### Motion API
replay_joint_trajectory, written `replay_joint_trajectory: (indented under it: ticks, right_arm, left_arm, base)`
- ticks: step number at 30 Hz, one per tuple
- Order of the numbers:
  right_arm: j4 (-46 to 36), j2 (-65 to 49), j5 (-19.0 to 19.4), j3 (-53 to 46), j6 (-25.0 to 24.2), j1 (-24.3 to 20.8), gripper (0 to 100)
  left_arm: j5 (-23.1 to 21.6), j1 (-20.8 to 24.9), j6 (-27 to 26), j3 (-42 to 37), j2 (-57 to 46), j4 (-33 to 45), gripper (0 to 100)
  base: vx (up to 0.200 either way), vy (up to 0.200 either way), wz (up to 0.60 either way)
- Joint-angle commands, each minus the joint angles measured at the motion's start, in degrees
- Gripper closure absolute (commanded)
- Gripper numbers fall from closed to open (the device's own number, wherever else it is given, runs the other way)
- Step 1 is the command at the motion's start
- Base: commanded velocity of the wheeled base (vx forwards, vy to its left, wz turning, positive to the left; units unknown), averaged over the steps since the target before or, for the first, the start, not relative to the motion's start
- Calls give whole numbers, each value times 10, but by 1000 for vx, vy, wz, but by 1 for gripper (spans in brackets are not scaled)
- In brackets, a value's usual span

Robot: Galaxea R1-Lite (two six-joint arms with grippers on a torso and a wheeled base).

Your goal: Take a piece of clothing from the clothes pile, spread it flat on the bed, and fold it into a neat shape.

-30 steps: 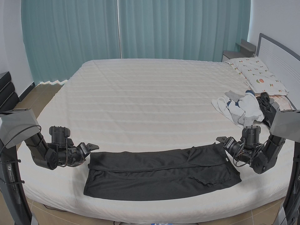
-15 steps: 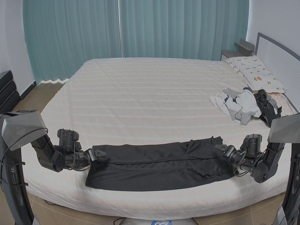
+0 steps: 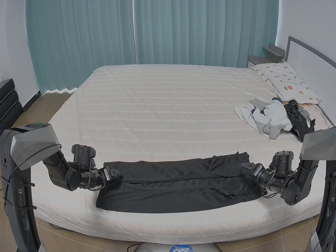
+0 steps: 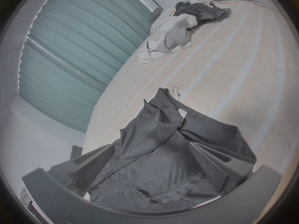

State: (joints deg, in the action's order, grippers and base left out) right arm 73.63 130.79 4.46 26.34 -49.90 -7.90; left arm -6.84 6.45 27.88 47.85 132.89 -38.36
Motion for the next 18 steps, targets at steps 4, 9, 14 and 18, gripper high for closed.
replay_joint_trajectory:
  ticks: [4, 9, 14, 18]
  right_arm:
    - [0, 4, 0, 0, 0, 0, 0]
    - [0, 3, 0, -1, -2, 0, 0]
    - [0, 2, 0, -1, -2, 0, 0]
    - [0, 3, 0, -1, -2, -1, 0]
  left_arm:
    - [0, 15, -1, 6, 4, 0, 0]
    - [1, 16, -20, 8, 14, 0, 0]
    - [2, 17, -43, 8, 28, -1, 0]
    - [1, 22, -44, 7, 28, -3, 0]
  base:
    - [0, 0, 0]
    - [0, 0, 0]
    - [0, 0, 0]
    - [0, 0, 0]
